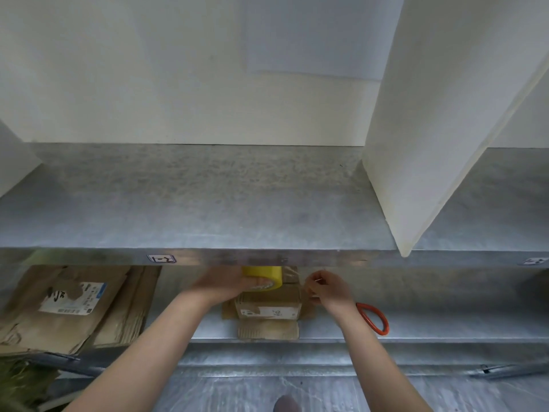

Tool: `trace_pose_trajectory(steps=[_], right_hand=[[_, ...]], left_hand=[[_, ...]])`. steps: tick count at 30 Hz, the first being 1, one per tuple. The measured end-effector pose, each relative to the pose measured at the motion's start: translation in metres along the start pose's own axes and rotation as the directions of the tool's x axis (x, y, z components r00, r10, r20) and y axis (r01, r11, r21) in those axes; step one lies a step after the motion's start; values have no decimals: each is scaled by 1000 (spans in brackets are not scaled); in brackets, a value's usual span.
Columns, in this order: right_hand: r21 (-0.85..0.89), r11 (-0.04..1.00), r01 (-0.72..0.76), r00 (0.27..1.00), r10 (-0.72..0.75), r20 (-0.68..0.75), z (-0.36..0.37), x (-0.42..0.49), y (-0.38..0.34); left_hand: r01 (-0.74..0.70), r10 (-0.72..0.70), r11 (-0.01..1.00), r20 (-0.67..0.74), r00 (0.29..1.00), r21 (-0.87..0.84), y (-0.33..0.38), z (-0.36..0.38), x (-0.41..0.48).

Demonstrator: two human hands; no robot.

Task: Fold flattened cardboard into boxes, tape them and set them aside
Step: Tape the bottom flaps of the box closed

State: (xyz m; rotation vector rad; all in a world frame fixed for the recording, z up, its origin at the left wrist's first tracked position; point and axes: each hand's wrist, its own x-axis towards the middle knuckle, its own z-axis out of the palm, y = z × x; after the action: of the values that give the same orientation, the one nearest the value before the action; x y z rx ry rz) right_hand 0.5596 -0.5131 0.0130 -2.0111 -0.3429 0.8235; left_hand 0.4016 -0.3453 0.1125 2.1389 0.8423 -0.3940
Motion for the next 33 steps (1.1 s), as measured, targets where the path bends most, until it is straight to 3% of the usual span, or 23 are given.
trace_pose_trajectory(steps=[6, 13, 18, 21, 23, 25, 27, 31, 33], right_hand=[[80, 996, -41, 998, 44, -39, 7, 2, 11], [228, 947, -225, 974, 214, 71, 17, 14, 12], [281, 930, -236, 972, 232, 48, 24, 14, 17], [126, 984, -126, 982, 142, -123, 26, 9, 23], [-75, 997, 19, 969, -37, -244, 32, 3, 28], [-145, 974, 174, 941, -208, -268, 39, -6, 31], [-176, 945, 276, 924, -312, -223, 43, -16, 31], [87, 968, 237, 971, -240, 27, 42, -25, 38], [-36, 963, 268, 962, -265, 71, 44, -23, 43]], left_hand=[[21, -20, 998, -21, 1000, 56, 2, 4, 5], [61, -61, 998, 2, 998, -4, 5, 6, 13], [75, -73, 994, 25, 997, -75, 4, 3, 10], [86, -84, 986, 20, 996, -145, 5, 2, 10], [80, -78, 987, 22, 997, -141, 6, 1, 10], [55, -54, 995, 16, 998, -83, 8, 2, 9], [38, -38, 999, 10, 999, 6, 11, 2, 8], [40, -40, 993, 2, 999, 110, 12, 6, 8], [19, -19, 994, -8, 1000, 108, 11, 6, 8]])
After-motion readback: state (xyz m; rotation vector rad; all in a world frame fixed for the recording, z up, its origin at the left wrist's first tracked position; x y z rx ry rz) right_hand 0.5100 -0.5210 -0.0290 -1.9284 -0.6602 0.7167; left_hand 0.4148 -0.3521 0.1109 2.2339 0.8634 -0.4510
